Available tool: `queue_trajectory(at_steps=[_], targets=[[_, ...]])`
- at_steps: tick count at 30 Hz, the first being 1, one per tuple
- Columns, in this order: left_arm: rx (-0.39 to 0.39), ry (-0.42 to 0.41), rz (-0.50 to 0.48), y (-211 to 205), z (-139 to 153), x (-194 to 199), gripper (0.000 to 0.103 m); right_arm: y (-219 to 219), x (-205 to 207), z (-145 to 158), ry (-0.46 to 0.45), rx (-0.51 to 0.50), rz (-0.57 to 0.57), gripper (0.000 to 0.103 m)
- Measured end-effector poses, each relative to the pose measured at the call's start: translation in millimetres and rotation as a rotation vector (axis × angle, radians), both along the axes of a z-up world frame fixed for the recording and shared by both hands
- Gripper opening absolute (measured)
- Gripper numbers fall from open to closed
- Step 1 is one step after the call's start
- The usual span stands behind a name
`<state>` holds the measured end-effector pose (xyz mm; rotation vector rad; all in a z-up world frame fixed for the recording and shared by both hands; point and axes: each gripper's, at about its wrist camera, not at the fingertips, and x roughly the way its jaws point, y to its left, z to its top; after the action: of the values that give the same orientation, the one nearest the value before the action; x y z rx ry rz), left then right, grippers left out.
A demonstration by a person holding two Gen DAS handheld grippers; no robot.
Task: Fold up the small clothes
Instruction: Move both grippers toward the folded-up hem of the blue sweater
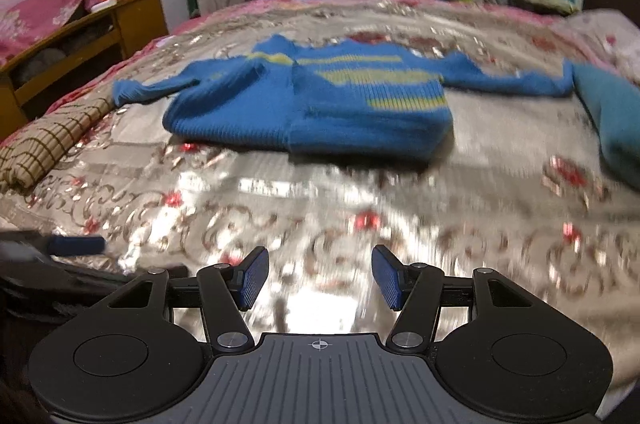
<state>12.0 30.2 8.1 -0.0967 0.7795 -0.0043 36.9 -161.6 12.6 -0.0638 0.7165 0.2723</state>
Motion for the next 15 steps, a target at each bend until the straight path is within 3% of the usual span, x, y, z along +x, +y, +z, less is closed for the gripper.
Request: queue_trajectory(at_steps=[7,15], targets=[[0.105,-0.111,0.011,25,27,40,0.103,5,39,14,-0.047,-0.011,0.058,0.057],[0.169,-0.164,-0.052,31,31,91,0.103,14,87,14,-0.08,-0.129,0.183,0.056]])
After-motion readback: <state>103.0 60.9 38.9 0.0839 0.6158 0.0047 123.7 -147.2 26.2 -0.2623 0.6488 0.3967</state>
